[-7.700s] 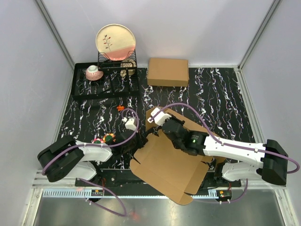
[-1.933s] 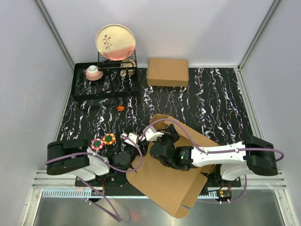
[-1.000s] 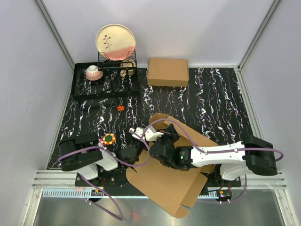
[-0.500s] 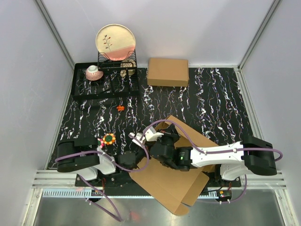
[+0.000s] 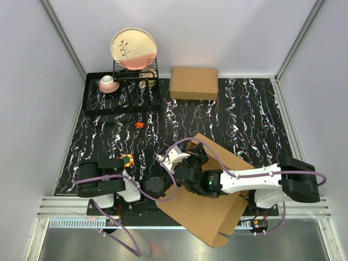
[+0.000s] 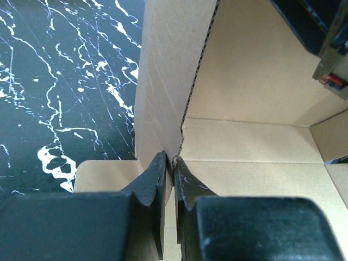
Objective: Fold the paper box
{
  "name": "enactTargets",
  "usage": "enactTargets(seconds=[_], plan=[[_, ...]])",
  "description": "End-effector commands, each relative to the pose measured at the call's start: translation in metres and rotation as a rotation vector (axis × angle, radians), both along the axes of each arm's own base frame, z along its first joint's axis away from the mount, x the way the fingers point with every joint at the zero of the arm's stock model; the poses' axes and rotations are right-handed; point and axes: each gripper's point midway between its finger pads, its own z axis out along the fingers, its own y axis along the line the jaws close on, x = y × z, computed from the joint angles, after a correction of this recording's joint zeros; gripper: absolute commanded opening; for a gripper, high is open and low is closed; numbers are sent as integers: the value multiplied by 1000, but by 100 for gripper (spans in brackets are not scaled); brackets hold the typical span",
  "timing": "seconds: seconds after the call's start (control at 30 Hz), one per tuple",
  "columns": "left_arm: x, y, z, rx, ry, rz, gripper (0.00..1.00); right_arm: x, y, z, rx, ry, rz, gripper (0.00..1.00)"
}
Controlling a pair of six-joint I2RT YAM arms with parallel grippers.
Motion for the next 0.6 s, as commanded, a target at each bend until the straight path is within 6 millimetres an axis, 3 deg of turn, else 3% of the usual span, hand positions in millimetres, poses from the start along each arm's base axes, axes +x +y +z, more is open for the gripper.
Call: enactTargets(seconds=[0.0, 0.13, 0.2, 0.57], plan=[[-26, -38, 66, -310, -32, -159, 11, -2, 12, -2, 109, 15, 28, 0], [-22, -33, 64, -305, -32, -134, 39, -3, 9, -2, 102, 18, 26, 0], [-19, -24, 60, -298, -27, -104, 46, -3, 8, -1, 108, 18, 25, 0], [-13, 8, 48, -256, -21, -32, 49, -4, 4, -1, 110, 21, 24, 0]])
